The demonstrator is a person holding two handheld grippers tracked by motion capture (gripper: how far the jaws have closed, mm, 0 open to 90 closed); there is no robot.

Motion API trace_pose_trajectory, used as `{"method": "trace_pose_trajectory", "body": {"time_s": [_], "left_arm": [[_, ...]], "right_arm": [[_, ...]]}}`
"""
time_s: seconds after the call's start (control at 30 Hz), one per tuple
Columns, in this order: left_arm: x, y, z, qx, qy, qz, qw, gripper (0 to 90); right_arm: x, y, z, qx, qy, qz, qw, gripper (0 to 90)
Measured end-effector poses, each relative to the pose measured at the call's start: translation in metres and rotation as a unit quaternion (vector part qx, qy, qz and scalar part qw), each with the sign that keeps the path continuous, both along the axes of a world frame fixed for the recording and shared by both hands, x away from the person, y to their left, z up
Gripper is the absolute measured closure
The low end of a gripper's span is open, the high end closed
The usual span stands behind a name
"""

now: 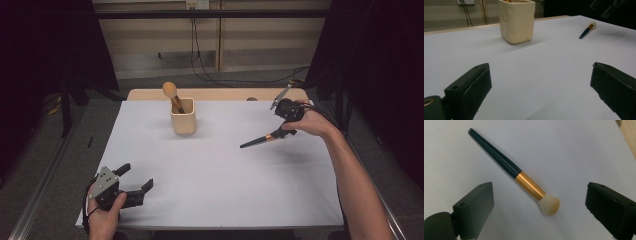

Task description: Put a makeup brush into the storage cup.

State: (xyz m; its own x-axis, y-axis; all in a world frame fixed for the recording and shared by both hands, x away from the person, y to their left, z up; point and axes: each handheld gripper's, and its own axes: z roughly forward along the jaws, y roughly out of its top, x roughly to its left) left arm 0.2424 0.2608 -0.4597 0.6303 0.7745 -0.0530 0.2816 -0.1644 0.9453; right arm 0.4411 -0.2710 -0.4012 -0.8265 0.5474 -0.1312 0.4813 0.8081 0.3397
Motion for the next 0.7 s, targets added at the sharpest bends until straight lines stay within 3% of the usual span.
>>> {"method": "trace_pose_trajectory", "body": {"time_s": [0.2, 0.3, 0.43, 0.53, 0.57, 0.7], "left_arm": [[-0.002, -0.001, 0.001, 0.0, -0.006, -0.004, 1.0, 3.3], [-0.002, -0.002, 0.001, 0.002, -0.006, -0.004, 1.0, 3.3], [-0.003, -0.002, 0.002, 0.005, -0.006, -0.006, 0.9999, 3.3], [-0.004, -0.001, 0.002, 0.005, -0.006, -0.004, 1.0, 3.3], [-0.004, -0.001, 0.002, 0.005, -0.007, -0.004, 1.0, 3.3], [-0.003, 0.0, 0.001, 0.004, -0.006, -0.001, 1.0, 3.3]], "right_arm": [[0.01, 0.012, -0.003, -0.042, 0.024, 0.035, 0.9982, 14.5], [0.014, 0.017, -0.003, -0.038, 0.034, 0.045, 0.9977, 17.6], [0.019, 0.026, -0.011, -0.064, 0.047, 0.068, 0.9945, 18.4], [0.022, 0.032, -0.02, -0.067, 0.065, 0.078, 0.9925, 16.0], [0.022, 0.033, -0.022, -0.073, 0.066, 0.084, 0.9916, 21.3], [0.024, 0.033, -0.03, -0.091, 0.076, 0.085, 0.9892, 26.9]]}}
